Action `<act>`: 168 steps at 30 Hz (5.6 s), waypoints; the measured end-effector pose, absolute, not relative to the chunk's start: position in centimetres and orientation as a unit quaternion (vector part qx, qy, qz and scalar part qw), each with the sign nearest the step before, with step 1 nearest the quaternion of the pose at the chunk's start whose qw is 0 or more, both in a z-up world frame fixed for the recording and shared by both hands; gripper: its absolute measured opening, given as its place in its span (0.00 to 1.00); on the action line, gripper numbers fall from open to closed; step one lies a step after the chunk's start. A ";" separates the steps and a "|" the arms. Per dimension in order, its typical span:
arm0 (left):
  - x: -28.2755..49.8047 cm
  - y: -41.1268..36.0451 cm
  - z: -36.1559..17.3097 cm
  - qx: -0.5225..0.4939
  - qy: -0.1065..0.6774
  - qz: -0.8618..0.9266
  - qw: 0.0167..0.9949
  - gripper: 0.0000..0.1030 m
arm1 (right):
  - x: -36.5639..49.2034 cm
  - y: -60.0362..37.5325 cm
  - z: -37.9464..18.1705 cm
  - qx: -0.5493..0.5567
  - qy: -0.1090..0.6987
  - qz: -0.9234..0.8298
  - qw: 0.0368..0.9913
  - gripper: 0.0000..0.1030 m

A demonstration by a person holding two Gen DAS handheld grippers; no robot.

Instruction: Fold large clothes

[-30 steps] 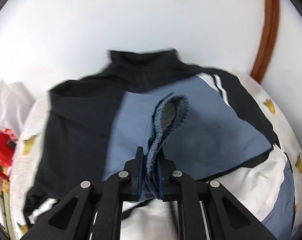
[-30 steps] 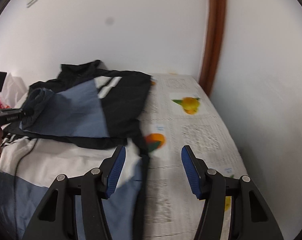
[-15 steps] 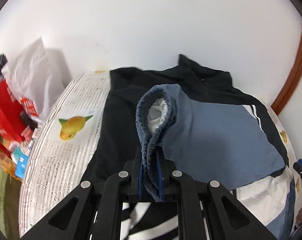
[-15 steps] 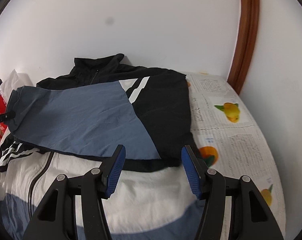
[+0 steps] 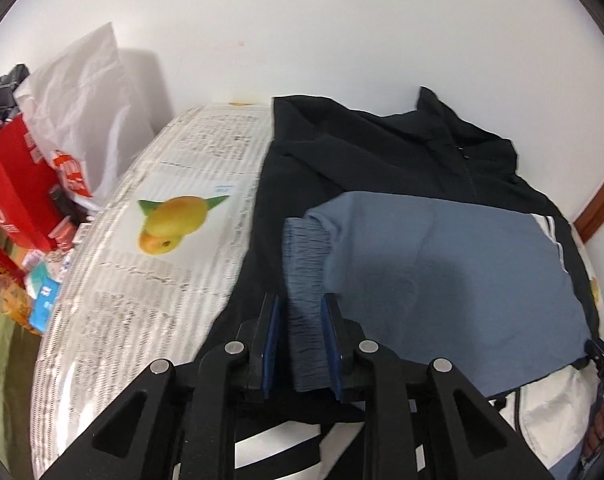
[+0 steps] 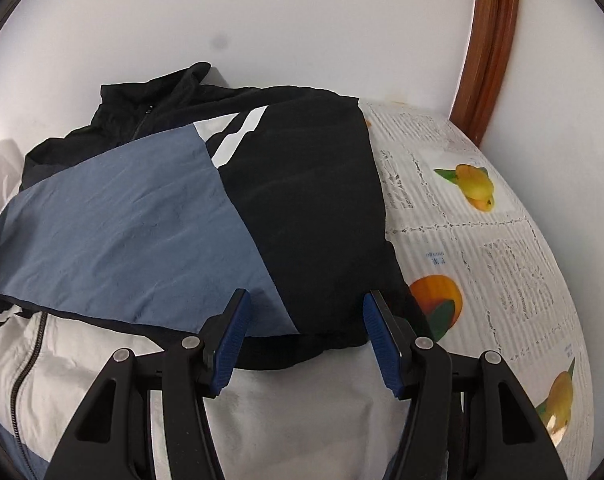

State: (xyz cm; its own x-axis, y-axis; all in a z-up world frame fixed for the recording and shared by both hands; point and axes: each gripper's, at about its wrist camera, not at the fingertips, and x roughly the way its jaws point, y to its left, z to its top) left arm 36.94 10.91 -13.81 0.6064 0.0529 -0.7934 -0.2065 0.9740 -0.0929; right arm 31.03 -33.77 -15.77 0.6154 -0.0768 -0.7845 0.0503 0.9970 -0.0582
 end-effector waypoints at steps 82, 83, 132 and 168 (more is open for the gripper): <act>6.3 12.4 -7.5 -0.108 0.289 -0.039 0.950 0.07 | 1.5 -38.9 -6.5 0.084 0.295 0.015 0.952 0.05; 6.6 12.4 -7.2 -0.110 0.282 -0.040 0.952 0.07 | 1.9 -39.0 -6.2 0.089 0.289 0.014 0.953 0.05; 29.1 11.0 -13.1 -0.075 0.404 0.047 0.911 0.15 | 28.2 -35.9 -13.3 0.004 0.384 -0.054 0.922 0.24; 23.9 16.9 -16.7 -0.139 0.452 0.004 0.881 0.46 | 22.9 -41.5 -15.3 0.091 0.441 -0.010 0.893 0.55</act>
